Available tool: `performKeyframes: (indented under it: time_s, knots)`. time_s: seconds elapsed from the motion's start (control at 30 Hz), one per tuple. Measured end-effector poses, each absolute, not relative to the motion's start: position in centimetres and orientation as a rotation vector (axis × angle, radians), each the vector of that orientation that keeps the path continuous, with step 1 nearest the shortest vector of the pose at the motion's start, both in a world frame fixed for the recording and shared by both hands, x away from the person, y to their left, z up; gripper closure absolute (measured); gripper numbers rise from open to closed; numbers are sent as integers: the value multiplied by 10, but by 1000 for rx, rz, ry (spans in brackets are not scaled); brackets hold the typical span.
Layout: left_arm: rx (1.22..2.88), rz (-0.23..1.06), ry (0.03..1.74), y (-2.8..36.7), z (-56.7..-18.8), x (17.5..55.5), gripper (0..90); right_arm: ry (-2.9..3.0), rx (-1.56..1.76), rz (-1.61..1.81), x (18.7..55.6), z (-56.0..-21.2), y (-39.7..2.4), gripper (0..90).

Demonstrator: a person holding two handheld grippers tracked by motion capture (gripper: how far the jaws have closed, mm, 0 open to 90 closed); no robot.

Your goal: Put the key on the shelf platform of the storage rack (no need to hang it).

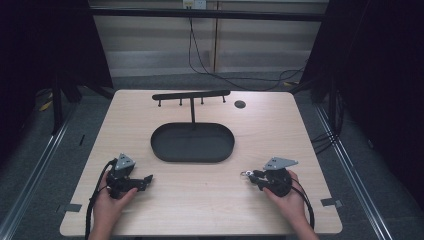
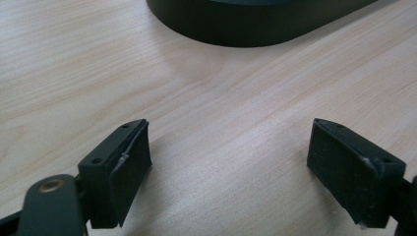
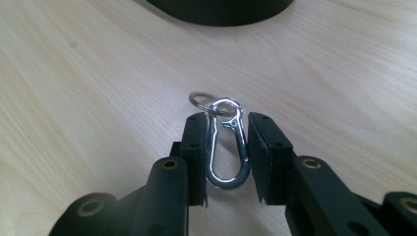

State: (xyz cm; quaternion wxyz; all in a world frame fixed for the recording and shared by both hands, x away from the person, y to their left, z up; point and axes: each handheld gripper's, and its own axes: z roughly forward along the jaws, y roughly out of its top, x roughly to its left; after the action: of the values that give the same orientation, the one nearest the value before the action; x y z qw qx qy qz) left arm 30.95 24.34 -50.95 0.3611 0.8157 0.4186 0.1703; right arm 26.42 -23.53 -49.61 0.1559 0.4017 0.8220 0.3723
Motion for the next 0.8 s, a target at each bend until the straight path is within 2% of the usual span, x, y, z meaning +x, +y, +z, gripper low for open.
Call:
performKeyframes:
  time_s: [0.8]
  knots:
    - [2102, 439, 1078, 243, -510, 310, 163, 2330, 1125, 1170, 280, -454, -231, 710]
